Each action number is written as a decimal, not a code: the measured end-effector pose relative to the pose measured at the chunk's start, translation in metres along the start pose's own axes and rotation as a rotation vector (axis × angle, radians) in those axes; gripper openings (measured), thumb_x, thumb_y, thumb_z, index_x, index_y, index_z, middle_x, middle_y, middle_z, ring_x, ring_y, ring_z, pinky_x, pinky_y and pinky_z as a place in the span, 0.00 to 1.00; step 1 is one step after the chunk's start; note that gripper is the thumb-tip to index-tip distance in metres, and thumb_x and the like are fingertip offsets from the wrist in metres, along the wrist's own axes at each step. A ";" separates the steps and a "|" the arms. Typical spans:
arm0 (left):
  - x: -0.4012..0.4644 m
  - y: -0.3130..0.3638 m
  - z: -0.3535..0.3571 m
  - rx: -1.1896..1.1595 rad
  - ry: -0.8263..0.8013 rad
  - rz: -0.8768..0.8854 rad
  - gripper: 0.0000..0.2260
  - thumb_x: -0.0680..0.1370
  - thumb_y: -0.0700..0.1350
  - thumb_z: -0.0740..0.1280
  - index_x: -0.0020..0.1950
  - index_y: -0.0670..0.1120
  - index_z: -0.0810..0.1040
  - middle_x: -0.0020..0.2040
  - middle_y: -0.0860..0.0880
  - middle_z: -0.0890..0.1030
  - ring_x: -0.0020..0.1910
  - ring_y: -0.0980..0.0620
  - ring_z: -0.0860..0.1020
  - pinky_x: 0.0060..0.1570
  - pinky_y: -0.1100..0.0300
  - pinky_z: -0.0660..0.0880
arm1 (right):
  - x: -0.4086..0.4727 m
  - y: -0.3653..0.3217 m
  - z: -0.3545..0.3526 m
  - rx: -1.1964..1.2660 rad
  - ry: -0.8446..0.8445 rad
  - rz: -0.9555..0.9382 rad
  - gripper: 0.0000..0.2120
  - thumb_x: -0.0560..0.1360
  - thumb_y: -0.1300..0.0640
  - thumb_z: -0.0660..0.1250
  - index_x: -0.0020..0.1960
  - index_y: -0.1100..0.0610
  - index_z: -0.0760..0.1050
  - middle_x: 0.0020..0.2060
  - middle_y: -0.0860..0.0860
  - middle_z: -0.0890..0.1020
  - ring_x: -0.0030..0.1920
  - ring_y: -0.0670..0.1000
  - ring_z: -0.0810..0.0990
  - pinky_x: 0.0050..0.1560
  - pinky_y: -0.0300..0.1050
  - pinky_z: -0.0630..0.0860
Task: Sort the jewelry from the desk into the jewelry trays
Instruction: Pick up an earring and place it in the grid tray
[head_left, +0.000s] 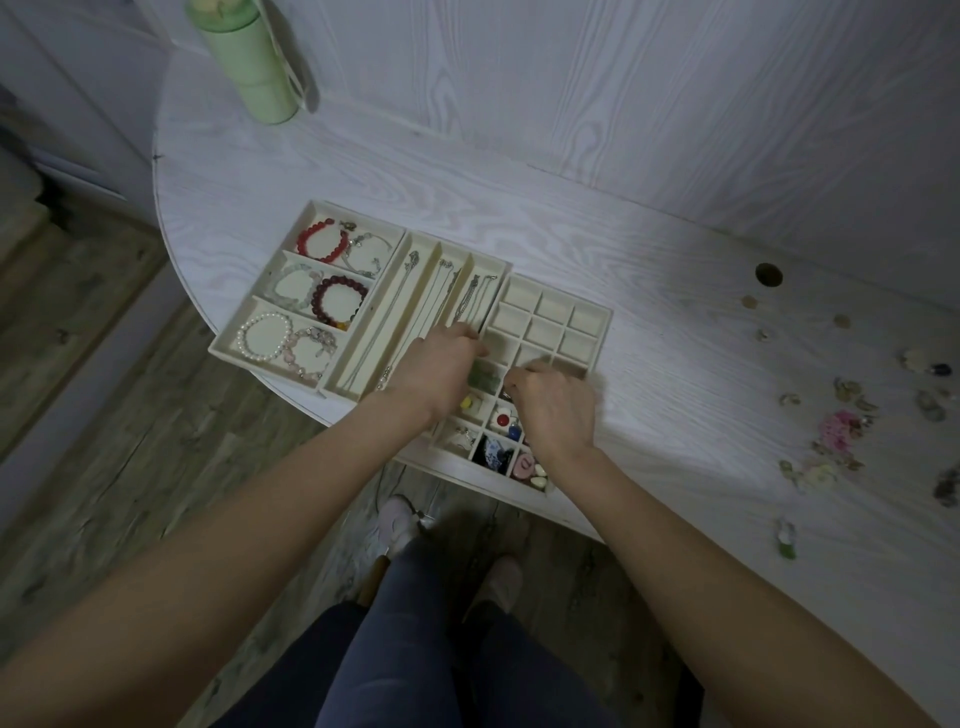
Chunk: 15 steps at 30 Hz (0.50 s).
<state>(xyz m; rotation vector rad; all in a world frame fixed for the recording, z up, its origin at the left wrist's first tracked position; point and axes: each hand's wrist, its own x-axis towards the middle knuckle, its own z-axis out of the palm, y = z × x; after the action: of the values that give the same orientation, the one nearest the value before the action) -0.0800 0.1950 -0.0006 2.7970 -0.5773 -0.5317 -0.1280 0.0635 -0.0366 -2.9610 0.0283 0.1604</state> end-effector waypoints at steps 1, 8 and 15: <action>0.000 0.000 0.000 0.005 -0.002 -0.001 0.26 0.75 0.30 0.62 0.72 0.46 0.68 0.72 0.47 0.65 0.70 0.47 0.65 0.65 0.54 0.65 | 0.000 0.002 0.002 0.034 0.015 -0.007 0.08 0.68 0.67 0.72 0.37 0.55 0.78 0.37 0.48 0.77 0.30 0.50 0.74 0.26 0.36 0.58; 0.001 0.001 0.000 0.019 -0.007 -0.003 0.26 0.75 0.30 0.62 0.72 0.46 0.67 0.72 0.47 0.65 0.69 0.46 0.65 0.65 0.53 0.65 | 0.002 0.006 0.006 0.117 0.055 0.014 0.04 0.74 0.63 0.67 0.43 0.58 0.80 0.47 0.52 0.76 0.35 0.50 0.75 0.30 0.39 0.63; 0.002 0.002 -0.001 0.047 -0.012 -0.005 0.26 0.75 0.31 0.63 0.72 0.47 0.67 0.72 0.47 0.66 0.70 0.47 0.64 0.65 0.52 0.64 | 0.004 0.013 0.007 0.224 0.041 0.039 0.08 0.78 0.58 0.64 0.49 0.55 0.82 0.45 0.48 0.76 0.40 0.48 0.75 0.32 0.37 0.64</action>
<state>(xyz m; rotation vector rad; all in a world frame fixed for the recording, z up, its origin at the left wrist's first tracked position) -0.0784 0.1930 0.0005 2.8414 -0.5932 -0.5430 -0.1252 0.0520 -0.0457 -2.7408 0.1024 0.0952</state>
